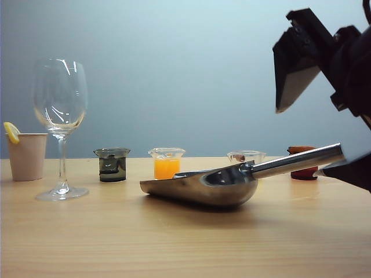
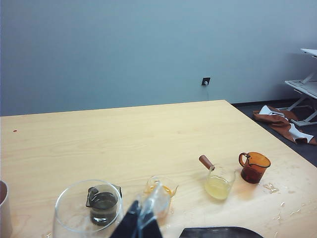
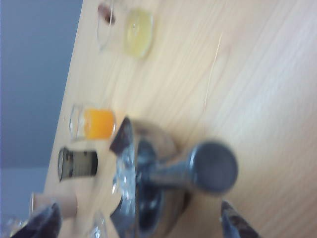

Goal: Pick up the ice scoop on the desk filled with ice cubes, pour the ice into the goblet, and finally put the scoop back on the table.

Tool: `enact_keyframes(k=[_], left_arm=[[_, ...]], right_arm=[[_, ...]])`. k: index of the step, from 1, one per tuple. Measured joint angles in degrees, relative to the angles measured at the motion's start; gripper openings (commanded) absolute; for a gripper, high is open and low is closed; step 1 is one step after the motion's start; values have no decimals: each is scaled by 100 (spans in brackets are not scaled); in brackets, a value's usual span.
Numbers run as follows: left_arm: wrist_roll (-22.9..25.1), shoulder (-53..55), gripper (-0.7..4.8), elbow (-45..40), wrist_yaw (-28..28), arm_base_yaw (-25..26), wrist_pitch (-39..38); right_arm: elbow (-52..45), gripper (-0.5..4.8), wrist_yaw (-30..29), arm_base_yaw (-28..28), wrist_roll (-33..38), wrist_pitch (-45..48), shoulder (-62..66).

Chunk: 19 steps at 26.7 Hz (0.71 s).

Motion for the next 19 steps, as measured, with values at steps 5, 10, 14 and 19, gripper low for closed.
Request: enact_keyframes(k=[5,10,14,19], left_arm=[[0,0,-5,0,2,0,-2],[0,0,-5,0,2,0,-2],[0,0,-5,0,2,0,-2],[0,0,-5,0,2,0,-2]], right_arm=[[-9,414,-39,-332,-9,369,345],[-9,414,-431,-581,-492,1222,793],[-9,414,-490,-798,-568,1580,1038],[-9,414,-721,-1132,-968,1781,1110]])
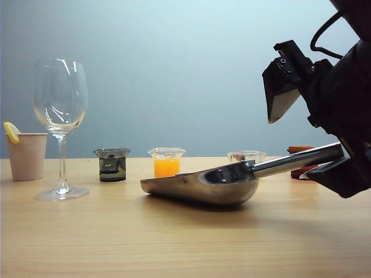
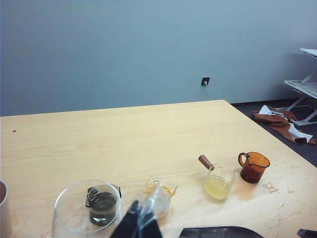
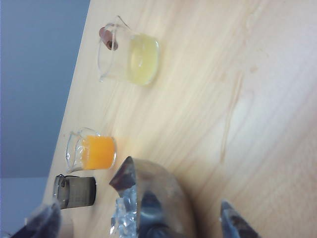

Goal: Pick up the ice scoop on the desk filled with ice cubes, pour the ice into the goblet, and finally put the scoop back on the table.

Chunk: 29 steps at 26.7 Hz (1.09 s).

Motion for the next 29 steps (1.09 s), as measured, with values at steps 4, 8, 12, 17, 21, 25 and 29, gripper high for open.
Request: enact_keyframes(k=[4,8,12,17,21,25,29], left_arm=[[0,0,-5,0,-2,0,0],[0,0,-5,0,0,0,0],[0,0,-5,0,-2,0,0],[0,0,-5,0,0,0,0],[0,0,-5,0,0,-2,0],[0,0,-5,0,-2,-2,0],[0,0,-5,0,0,-2,0]], right_arm=[[0,414,-289,-387,-267,103,2],[0,414,-682,-859,-723,240,4],[0,414,-1034,-1263,-944,529,149],[0,414,-1617,-1543,-1241,1394,809],[0,413,-1672,-1563,-1248,2225,1272],[0,414,-1668,-1648,-1248,2391,1300],[0,414,-1655,-1858,-1300,2413,1300]])
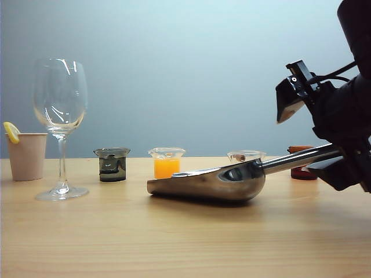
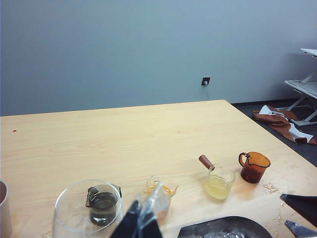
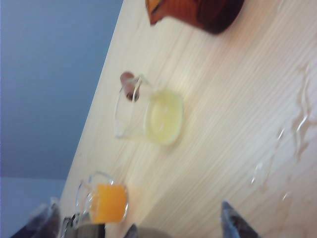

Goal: Pick up the ice scoop on the desk filled with ice cubes, pour the ice into the goblet, and finally put the scoop back on the table.

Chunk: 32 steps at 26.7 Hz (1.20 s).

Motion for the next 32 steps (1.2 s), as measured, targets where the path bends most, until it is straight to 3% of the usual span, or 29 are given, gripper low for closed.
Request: enact_keyframes(k=[20,32], left_arm=[[0,4,-5,0,0,0,0],[0,4,-5,0,-2,0,0]], right_arm=[[0,415,-549,-175,-120,149,0],[-2,455,-780,-142,-81,-61,0]])
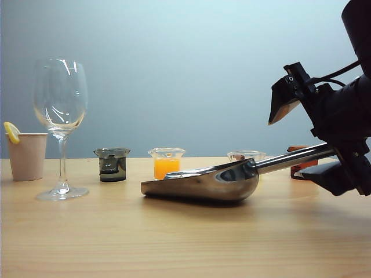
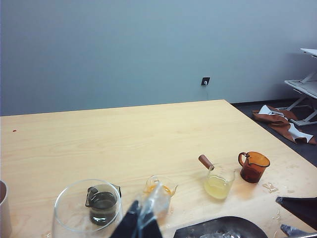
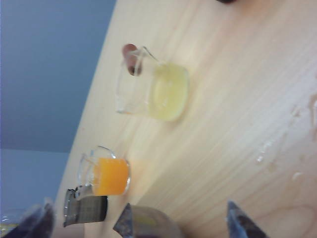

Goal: Pick up the ice scoop on the desk filled with ice cubes, pour the ice into the goblet, and finally put the scoop back on the table.

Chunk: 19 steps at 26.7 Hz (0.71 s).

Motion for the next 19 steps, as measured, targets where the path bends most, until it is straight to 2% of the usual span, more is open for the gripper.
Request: enact_keyframes(k=[6,12,19], left_arm=[[0,-2,-5,0,2,0,0],[0,0,-5,0,2,0,0],[0,0,-5,0,0,2,0]], right_arm=[[0,464,-68,0,-2,-79,0],[-2,464,-485,2,0,-133,-17],[-2,464,-544,138,4,-361,-17]])
